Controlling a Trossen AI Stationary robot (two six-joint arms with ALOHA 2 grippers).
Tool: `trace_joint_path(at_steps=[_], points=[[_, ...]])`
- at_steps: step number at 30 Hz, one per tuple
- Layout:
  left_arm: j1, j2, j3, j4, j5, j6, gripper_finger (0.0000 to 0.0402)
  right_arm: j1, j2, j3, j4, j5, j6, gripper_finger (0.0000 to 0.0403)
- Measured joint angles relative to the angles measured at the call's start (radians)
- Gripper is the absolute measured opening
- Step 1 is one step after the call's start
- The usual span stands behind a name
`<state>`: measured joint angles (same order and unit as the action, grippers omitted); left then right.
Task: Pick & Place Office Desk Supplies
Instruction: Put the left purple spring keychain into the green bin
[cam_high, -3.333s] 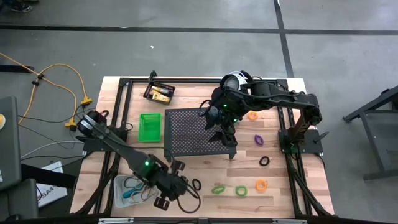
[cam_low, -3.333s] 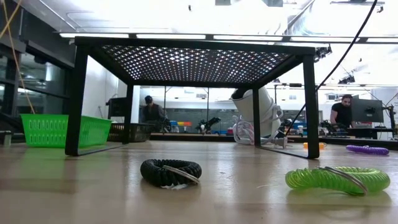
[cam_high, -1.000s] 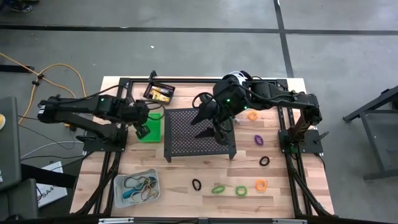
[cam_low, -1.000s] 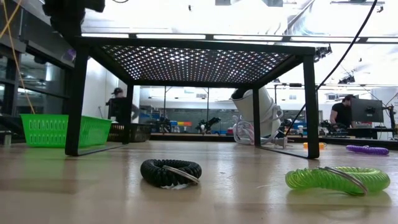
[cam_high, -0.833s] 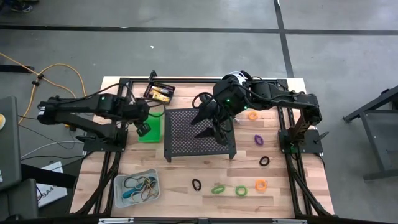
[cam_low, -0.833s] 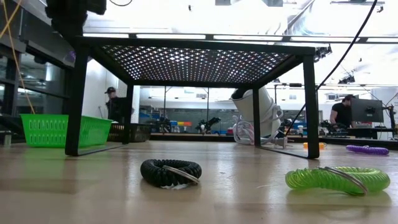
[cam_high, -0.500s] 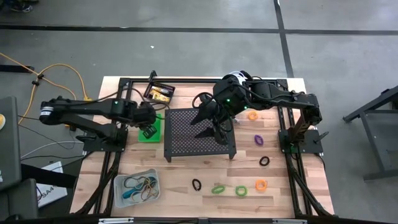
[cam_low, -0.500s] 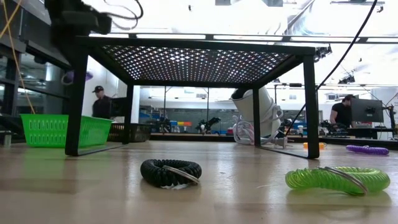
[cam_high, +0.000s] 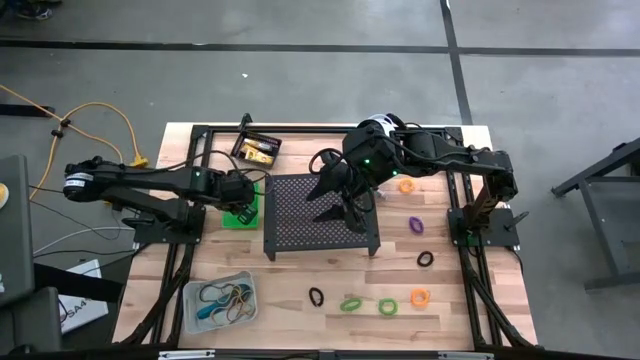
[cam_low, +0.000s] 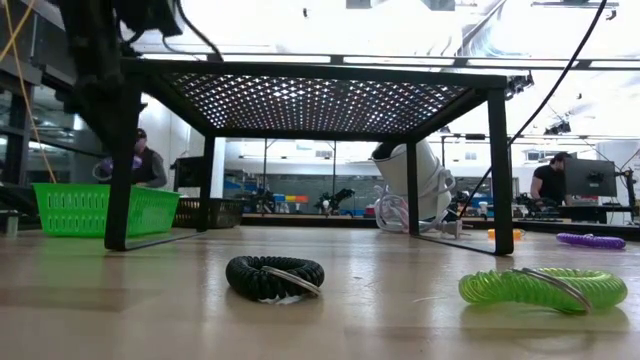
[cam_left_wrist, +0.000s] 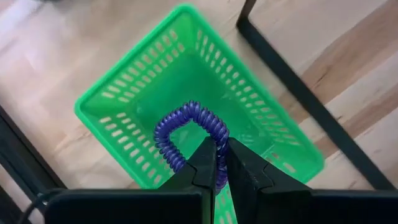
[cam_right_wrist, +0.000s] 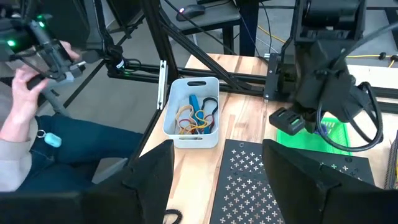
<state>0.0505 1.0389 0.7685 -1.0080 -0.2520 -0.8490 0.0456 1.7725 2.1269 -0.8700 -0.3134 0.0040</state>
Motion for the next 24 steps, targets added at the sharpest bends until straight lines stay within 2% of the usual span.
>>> trace_joint_path(at_steps=[12,24], points=[[0.000,-0.003,-0.101,0.083,0.012,-0.069,0.0018,0.000,0.000,0.000,0.000,0.000,0.000,0.0231],[0.000,-0.003,-0.107,0.098,0.016,-0.045,0.0019,0.000,0.000,0.000,0.000,0.000,0.000,0.0231]])
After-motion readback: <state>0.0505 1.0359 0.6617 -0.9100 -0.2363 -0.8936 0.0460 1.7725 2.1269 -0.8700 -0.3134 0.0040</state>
